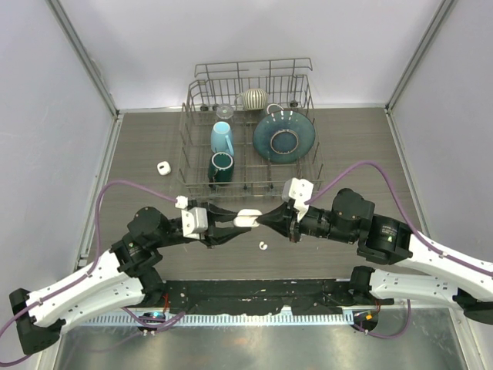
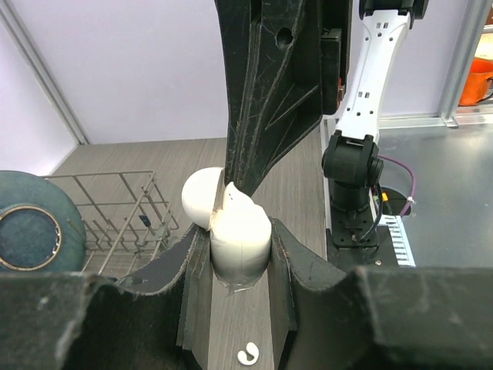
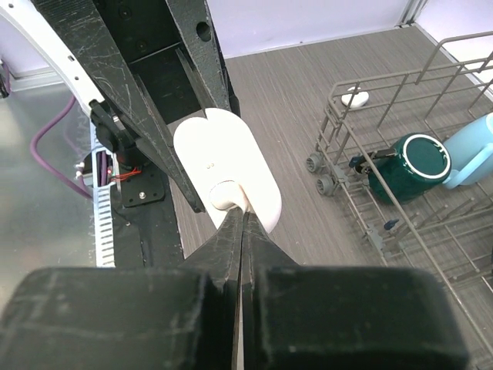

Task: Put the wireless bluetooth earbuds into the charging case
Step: Pick up the earbud from the charging case.

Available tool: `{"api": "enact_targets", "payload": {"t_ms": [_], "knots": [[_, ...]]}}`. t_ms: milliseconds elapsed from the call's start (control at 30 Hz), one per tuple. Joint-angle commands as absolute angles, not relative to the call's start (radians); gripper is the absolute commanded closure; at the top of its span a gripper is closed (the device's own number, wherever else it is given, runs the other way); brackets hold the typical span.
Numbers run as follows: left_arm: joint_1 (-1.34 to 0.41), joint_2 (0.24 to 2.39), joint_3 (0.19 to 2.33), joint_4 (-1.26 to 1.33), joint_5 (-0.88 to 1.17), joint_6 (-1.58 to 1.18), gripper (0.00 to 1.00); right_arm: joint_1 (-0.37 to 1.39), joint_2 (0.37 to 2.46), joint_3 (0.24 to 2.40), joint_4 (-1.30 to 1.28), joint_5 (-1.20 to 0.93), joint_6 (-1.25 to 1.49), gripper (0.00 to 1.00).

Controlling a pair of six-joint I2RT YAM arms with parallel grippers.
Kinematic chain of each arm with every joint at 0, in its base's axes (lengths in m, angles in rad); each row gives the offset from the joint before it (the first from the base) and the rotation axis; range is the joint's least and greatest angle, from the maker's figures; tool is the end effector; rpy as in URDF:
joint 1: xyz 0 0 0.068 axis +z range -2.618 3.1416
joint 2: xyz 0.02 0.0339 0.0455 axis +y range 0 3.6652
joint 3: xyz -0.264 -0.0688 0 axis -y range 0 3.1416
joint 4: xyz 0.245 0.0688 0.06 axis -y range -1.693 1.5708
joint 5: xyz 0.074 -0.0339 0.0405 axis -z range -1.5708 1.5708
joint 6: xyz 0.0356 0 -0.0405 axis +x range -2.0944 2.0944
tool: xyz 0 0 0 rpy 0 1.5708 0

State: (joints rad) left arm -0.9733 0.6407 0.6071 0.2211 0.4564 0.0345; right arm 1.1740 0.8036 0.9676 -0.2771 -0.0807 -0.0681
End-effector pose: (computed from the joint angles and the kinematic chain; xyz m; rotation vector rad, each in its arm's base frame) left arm 0.0767 -0.1406 0.3428 1.0475 1.0645 -1.0833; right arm 0.0659 0.1648 0.3904 -1.0781 1.3975 0.8877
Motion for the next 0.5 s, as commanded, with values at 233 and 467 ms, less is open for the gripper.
{"api": "enact_targets", "payload": {"t_ms": [233, 467], "knots": [[-0.977, 0.629, 0.588, 0.27, 0.384, 0.069, 1.0, 1.172, 0.796, 1.012, -0.144, -0.14, -0.002, 0.99], [-0.977, 0.627, 0.578, 0.281, 0.35, 0.067, 1.0, 1.172, 0.779, 1.012, -0.135, -0.123, -0.002, 0.99]]}}
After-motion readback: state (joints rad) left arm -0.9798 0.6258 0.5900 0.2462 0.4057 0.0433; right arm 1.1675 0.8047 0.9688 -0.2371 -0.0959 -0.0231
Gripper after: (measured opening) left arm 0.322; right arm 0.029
